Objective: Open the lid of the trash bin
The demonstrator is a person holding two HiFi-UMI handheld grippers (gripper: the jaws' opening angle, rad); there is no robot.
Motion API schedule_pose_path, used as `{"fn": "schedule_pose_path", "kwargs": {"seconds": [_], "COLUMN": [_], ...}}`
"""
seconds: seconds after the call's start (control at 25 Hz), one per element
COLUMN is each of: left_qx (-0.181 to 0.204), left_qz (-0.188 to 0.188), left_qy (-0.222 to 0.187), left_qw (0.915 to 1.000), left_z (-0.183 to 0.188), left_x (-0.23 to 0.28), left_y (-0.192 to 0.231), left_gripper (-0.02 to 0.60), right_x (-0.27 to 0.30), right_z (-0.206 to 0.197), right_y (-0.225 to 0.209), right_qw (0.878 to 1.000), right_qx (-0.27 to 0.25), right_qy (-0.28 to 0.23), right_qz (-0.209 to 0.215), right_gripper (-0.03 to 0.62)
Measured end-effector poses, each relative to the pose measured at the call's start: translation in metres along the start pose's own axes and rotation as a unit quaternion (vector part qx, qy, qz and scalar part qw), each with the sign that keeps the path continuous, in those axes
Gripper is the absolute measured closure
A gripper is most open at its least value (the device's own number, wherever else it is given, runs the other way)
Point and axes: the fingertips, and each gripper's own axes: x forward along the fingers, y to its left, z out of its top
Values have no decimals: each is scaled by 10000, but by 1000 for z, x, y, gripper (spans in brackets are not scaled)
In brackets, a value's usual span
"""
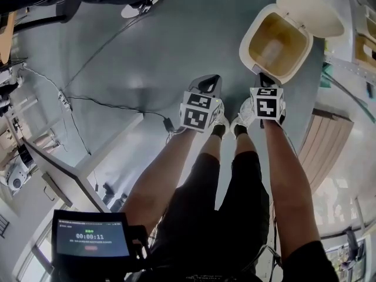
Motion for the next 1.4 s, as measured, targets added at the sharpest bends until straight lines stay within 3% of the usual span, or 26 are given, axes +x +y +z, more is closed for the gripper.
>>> {"fn": "schedule_pose_path", "kwargs": {"seconds": [0.2, 0.36, 0.8, 1.16, 1.4], "left_qx": [37, 107, 317, -72, -413], "left_qz": [-104, -165, -159, -356, -329], "left_qy": [-233, -286, -754, -1580, -1940], "left_qw": [9997, 9994, 9965, 9868, 9796], "left_z": [38, 51, 108, 158, 185], "left_x": [-57, -71, -131, -212, -274], "left_y": [-22, -37, -70, -103, -110], "left_gripper": [583, 583, 583, 583, 583], "right_x": [-55, -83, -186, -287, -367], "right_z": [27, 39, 63, 96, 105], "right_y": [15, 24, 31, 2, 17], "right_qw": [9991, 9978, 9914, 9749, 9655], "right_qx": [135, 245, 136, 512, 655], "right_qy": [-262, -494, -1256, -2168, -2509], "right_qz": [290, 369, 337, -37, -249], "right_gripper": [592, 592, 592, 592, 592]}}
